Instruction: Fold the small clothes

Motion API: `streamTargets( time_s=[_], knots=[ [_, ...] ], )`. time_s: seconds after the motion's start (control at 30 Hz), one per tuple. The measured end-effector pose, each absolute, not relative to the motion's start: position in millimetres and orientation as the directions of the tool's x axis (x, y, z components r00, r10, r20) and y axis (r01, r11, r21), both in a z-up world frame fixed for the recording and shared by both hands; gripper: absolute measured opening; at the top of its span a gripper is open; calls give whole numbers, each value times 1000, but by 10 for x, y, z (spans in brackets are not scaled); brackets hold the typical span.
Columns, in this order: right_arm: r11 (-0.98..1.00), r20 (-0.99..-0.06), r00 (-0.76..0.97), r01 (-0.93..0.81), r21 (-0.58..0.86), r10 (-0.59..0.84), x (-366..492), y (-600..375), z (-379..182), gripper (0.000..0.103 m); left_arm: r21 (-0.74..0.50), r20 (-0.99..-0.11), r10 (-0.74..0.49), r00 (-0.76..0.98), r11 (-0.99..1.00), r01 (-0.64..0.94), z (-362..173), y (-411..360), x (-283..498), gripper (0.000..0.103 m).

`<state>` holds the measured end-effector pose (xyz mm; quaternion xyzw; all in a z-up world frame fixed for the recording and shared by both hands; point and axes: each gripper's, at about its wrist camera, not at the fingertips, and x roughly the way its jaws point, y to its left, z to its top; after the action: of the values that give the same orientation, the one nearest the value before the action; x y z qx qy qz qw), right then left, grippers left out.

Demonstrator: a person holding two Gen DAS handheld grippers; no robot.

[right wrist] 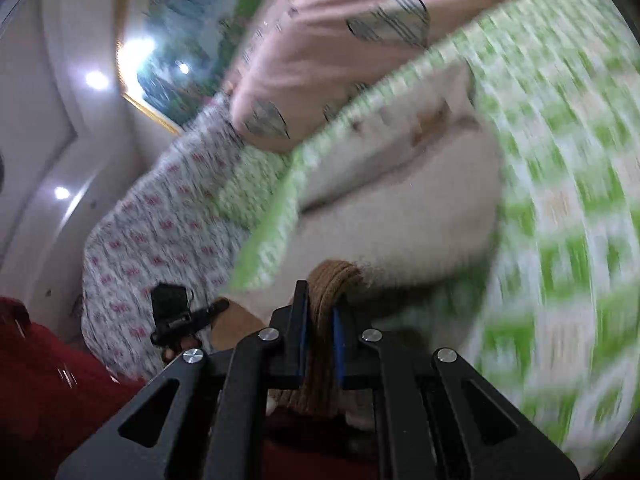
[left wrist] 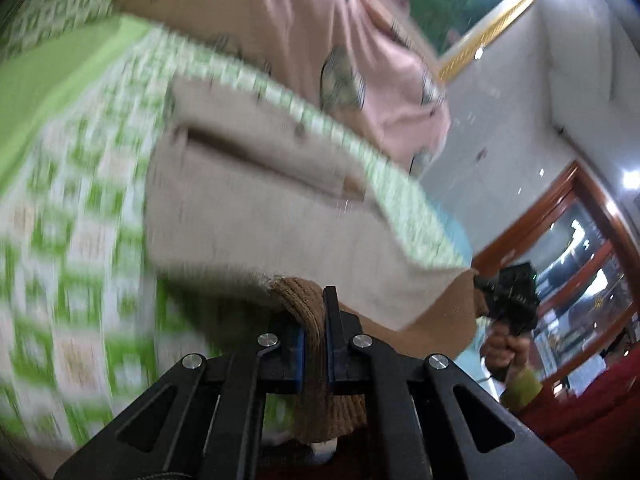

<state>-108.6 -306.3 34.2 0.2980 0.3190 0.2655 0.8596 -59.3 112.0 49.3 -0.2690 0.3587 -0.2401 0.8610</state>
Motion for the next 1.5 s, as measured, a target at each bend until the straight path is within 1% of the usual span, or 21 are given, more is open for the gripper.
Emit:
streamTargets(
  time_s=[0.07, 0.13, 0.2, 0.23, 0.43, 0.63, 0.77, 0.83, 0.9, 0.93, 0.97, 1.0, 1.03, 1.1, 1.17, 1.2, 1.23, 1.27, 1.33, 1.4, 1.5],
  knots=[
    [674, -336, 694, -290, 679, 637, -767, -3122, 530, 11, -637, -441, -597, 670, 734, 234, 651, 1160, -289, 5],
    [668, -310, 714, -290, 685, 628, -494, -3182, 620, 11, -621, -417, -570, 708, 748, 236, 773, 1199, 72, 5],
    [700, -335, 736, -256, 667, 588, -113, -3195, 698, 11, -607, -407, -551, 728, 759, 236, 821, 1250, 383, 5],
    [724, -362, 744, -230, 651, 562, 131, -3204, 719, 11, -601, -410, -538, 736, 767, 226, 829, 1265, 620, 5],
    [746, -409, 766, -135, 652, 496, 1133, -3339, 701, 11, -587, -431, -491, 757, 790, 178, 784, 1372, 1559, 5],
    [782, -478, 758, -68, 620, 444, 1816, -3450, 527, 11, -584, -494, -455, 741, 805, 105, 501, 1460, 2270, 5],
    [812, -562, 728, 11, 583, 394, 2125, -3482, 210, 11, -550, -584, -394, 710, 835, 11, 141, 1481, 2577, 6],
    [817, -588, 712, 33, 575, 385, 2193, -3486, 97, 13, -523, -631, -366, 684, 852, -27, -33, 1461, 2671, 8],
    [815, -611, 696, 65, 576, 377, 2213, -3519, 10, 16, -518, -653, -361, 666, 854, -46, -120, 1461, 2661, 11],
    [808, -612, 696, 78, 585, 376, 2175, -3554, 3, 17, -528, -651, -365, 665, 848, -51, -127, 1472, 2630, 18],
    [804, -607, 703, 85, 589, 370, 2131, -3579, 26, 18, -536, -644, -367, 672, 842, -54, -114, 1484, 2567, 23],
    [806, -601, 715, 88, 585, 358, 2048, -3615, 77, 21, -539, -638, -364, 678, 841, -55, -77, 1488, 2481, 30],
    [820, -594, 733, 87, 565, 332, 1923, -3639, 163, 22, -536, -635, -363, 682, 843, -50, -36, 1471, 2368, 34],
    [850, -576, 758, 54, 524, 307, 1738, -3598, 298, 24, -515, -638, -353, 684, 856, -38, 34, 1380, 2172, 34],
    [882, -552, 764, -47, 469, 334, 1545, -3412, 404, 24, -528, -630, -408, 661, 849, 20, 57, 1156, 1987, 34],
    [890, -564, 736, -114, 441, 374, 1511, -3260, 399, 24, -534, -638, -440, 632, 844, 48, 25, 1021, 1959, 34],
    [897, -601, 692, -163, 410, 400, 1520, -3104, 356, 24, -532, -655, -472, 590, 843, 84, -23, 840, 1964, 34],
    [915, -669, 630, -205, 347, 395, 1565, -2889, 262, 24, -514, -679, -489, 547, 850, 121, -70, 637, 2001, 34],
    [928, -752, 546, -266, 261, 369, 1687, -2629, 96, 24, -455, -720, -467, 513, 876, 160, -125, 371, 2095, 34],
    [932, -784, 517, -288, 219, 344, 1819, -2537, 4, 24, -389, -751, -410, 517, 908, 155, -153, 275, 2260, 34],
    [953, -788, 549, -263, 152, 277, 2058, -2620, 18, 24, -389, -755, -388, 528, 914, 115, -145, 440, 2508, 32]
  ],
)
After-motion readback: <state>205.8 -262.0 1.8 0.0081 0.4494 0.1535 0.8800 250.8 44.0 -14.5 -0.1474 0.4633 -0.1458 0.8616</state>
